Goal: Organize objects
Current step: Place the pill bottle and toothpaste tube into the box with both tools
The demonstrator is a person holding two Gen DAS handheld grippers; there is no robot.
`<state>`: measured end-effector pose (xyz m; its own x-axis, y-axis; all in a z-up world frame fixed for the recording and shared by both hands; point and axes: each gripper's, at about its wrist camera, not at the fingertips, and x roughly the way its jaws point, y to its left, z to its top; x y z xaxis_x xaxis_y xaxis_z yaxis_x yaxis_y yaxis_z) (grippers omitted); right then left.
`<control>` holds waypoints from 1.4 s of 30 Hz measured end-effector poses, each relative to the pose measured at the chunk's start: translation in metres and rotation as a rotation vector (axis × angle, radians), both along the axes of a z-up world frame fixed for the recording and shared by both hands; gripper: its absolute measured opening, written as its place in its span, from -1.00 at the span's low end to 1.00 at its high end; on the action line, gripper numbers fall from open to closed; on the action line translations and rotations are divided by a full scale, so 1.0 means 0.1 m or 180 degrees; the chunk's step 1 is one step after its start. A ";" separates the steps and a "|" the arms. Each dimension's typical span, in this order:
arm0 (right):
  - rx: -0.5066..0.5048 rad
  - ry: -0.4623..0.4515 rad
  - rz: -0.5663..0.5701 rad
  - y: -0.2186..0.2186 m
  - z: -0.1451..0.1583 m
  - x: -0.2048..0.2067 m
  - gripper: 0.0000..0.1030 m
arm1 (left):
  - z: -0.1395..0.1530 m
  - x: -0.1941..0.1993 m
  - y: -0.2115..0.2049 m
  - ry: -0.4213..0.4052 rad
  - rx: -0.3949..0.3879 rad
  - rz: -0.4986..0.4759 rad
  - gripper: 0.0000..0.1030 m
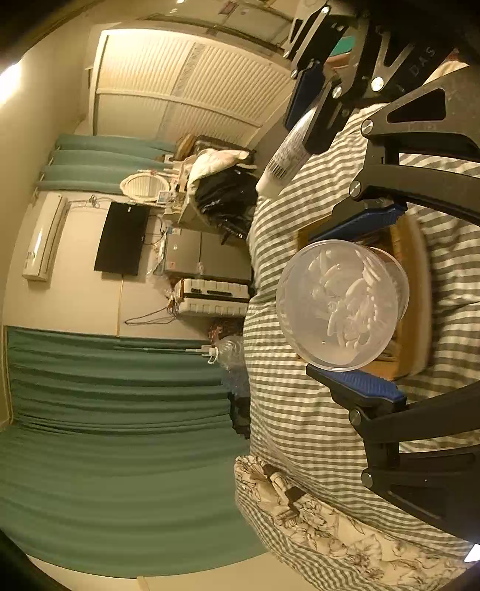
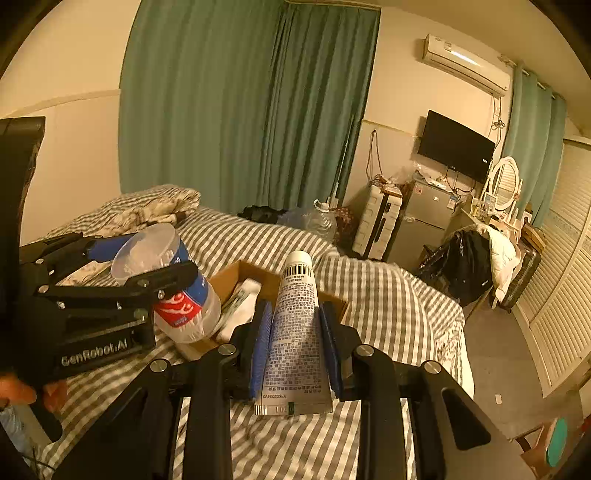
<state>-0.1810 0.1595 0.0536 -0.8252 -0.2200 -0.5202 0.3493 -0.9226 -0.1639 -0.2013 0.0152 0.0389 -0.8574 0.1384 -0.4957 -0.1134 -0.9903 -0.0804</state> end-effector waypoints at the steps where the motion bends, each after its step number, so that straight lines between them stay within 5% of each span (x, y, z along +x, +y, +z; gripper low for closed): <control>1: -0.0012 0.0004 0.0002 0.00 0.01 -0.10 -0.49 | 0.00 -0.07 -0.01 -0.0007 0.0010 0.0011 0.27; 14: -0.0168 -0.0261 -0.0058 -0.11 -0.39 -1.23 -0.49 | -0.49 -1.06 -0.10 -0.0249 0.0080 0.0093 0.26; 25: -0.0193 -0.0536 -0.0036 -0.09 -0.96 -1.50 -0.42 | -0.82 -1.29 -0.01 -0.0326 -0.0004 0.0025 0.24; 28: -0.0215 -0.0530 -0.0132 -0.01 -0.96 -1.52 0.21 | -0.79 -1.25 0.00 -0.0337 -0.0020 0.0025 0.37; 31: -0.0219 -0.0497 -0.0198 0.06 -0.90 -1.48 0.25 | -0.68 -1.19 0.00 -0.0276 -0.0062 0.0078 0.67; 42: -0.0168 -0.0249 -0.0450 0.25 -0.39 -1.07 0.40 | -0.10 -0.75 0.01 -0.0013 -0.0171 0.0170 0.91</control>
<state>-0.2882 0.1848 0.0145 -0.8074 -0.1331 -0.5748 0.2250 -0.9701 -0.0914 -0.2759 0.0160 0.0294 -0.8608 0.0658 -0.5047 -0.0602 -0.9978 -0.0274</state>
